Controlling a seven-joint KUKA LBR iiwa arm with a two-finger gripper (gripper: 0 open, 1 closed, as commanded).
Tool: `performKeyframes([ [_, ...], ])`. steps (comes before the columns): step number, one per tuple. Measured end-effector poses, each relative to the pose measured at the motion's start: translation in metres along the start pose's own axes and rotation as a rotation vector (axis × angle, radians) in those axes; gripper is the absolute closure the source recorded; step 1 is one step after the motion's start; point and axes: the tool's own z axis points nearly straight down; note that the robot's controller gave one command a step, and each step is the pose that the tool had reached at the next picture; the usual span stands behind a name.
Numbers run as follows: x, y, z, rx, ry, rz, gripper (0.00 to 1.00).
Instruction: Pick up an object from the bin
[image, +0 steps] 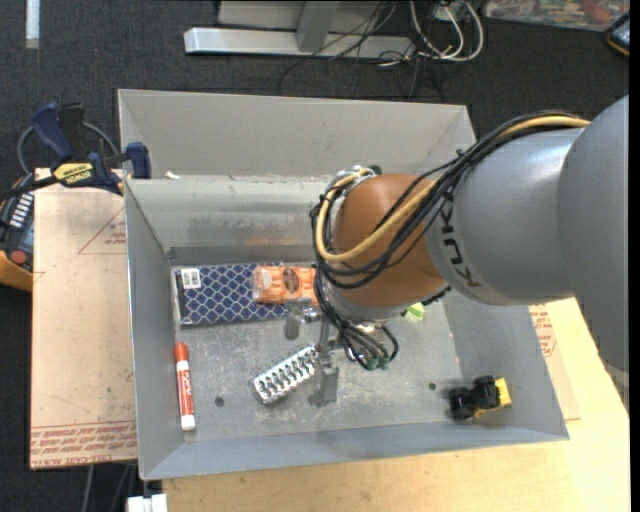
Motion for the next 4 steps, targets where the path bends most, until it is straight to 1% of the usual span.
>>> performKeyframes([
  [1, 0.019, 0.024, -0.018, 0.0, -0.002, 0.075, 0.0],
  [2, 0.004, 0.002, 0.011, 0.0, 0.001, -0.142, 0.0],
  [3, 0.01, -0.001, 0.065, -0.002, 0.001, 0.117, 0.0],
  [4, -0.002, -0.02, 0.063, -0.001, -0.001, 0.057, 1.0],
])
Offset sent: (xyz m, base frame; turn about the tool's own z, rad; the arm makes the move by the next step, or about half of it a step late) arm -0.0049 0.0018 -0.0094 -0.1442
